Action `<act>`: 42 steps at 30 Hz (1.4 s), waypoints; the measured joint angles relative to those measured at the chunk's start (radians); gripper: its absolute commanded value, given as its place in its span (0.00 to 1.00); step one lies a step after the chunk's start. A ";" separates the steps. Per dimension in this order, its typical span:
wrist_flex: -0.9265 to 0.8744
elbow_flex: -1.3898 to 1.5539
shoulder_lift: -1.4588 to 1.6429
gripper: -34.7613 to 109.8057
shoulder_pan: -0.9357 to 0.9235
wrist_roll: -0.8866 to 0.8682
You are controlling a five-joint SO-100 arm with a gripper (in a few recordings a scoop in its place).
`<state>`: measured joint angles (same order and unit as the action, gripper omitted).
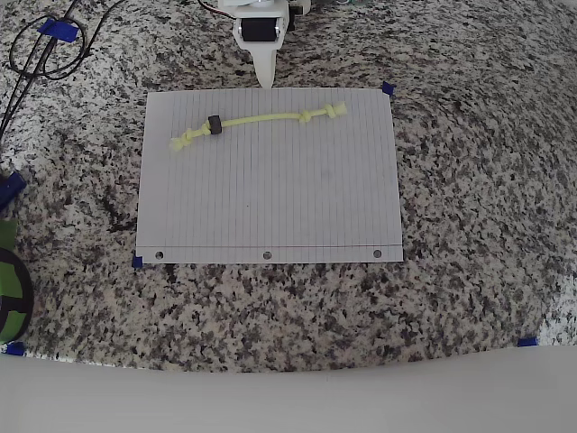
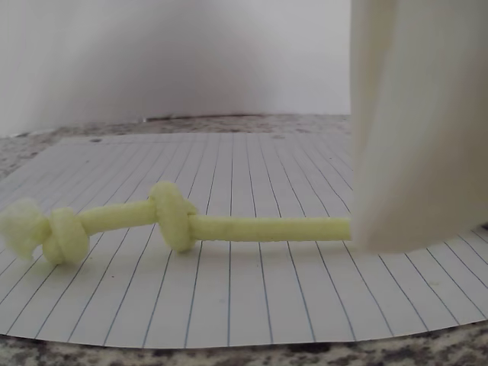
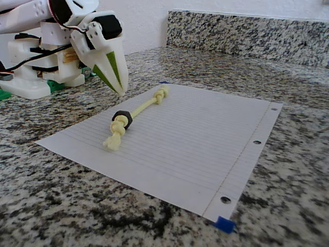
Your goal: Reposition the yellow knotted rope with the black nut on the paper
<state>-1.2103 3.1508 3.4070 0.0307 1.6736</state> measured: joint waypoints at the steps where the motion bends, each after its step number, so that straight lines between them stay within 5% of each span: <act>1: 0.000 0.000 0.000 0.24 0.000 -0.003; 42: 0.000 0.000 0.000 0.24 0.040 -0.044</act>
<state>-1.2103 3.1508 3.4070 0.0706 1.6291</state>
